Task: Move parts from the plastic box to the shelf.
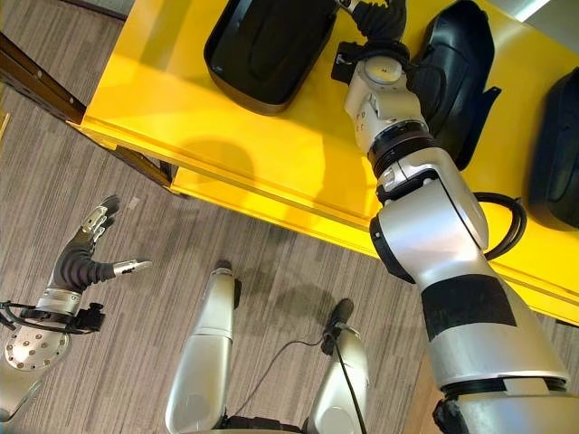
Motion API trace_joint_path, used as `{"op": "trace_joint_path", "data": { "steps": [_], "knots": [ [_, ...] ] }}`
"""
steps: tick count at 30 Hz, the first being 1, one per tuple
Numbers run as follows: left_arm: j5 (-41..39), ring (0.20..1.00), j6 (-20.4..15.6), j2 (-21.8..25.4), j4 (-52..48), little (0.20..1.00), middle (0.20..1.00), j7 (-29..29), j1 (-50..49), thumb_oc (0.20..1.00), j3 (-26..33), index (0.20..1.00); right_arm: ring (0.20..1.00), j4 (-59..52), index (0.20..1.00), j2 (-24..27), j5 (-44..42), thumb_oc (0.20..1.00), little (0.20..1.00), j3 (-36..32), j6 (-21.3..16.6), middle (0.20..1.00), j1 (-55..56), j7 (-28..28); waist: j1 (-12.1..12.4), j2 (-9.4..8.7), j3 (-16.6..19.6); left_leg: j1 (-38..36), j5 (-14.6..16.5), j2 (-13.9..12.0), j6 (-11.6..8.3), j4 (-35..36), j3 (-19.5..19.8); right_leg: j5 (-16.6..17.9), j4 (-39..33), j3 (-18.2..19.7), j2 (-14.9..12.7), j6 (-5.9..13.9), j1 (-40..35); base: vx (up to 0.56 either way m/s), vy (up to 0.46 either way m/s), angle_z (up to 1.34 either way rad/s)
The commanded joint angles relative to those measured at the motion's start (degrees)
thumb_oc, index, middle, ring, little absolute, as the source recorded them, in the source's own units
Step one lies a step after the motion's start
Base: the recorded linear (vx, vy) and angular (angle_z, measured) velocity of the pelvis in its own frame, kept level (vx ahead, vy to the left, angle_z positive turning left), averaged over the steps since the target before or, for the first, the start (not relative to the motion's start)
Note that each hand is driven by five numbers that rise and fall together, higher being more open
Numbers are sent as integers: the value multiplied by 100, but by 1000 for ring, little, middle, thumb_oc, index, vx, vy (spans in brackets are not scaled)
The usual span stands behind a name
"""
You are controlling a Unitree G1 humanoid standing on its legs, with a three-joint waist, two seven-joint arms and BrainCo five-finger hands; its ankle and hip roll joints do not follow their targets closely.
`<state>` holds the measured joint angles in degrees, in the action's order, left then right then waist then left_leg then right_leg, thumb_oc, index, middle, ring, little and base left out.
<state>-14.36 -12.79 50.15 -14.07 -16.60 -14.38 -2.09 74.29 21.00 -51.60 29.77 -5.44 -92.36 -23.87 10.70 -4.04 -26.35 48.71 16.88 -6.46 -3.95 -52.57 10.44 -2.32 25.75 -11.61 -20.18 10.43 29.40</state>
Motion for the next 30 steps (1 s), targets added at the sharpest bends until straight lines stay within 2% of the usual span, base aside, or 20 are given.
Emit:
{"op": "trace_joint_path", "data": {
  "steps": [1,30],
  "knots": [
    [32,1000,-367,254,-218,1000,1000,-168,179,1000,-66,1000,1000,195,1000,235,-34,1000,1000,-218,-315,1000,-685,-73,168,-90,-181,82,-108,229,478,389,-358,-880,1377,265,91,-301,312,0,0,0],
    [-40,1000,-418,307,-214,1000,1000,-200,94,1000,-70,1000,1000,266,1000,574,375,1000,1000,128,-190,1000,-786,77,412,-42,-342,482,-146,374,513,308,-261,-852,1413,127,21,-271,510,1,1,3]
  ]
}}
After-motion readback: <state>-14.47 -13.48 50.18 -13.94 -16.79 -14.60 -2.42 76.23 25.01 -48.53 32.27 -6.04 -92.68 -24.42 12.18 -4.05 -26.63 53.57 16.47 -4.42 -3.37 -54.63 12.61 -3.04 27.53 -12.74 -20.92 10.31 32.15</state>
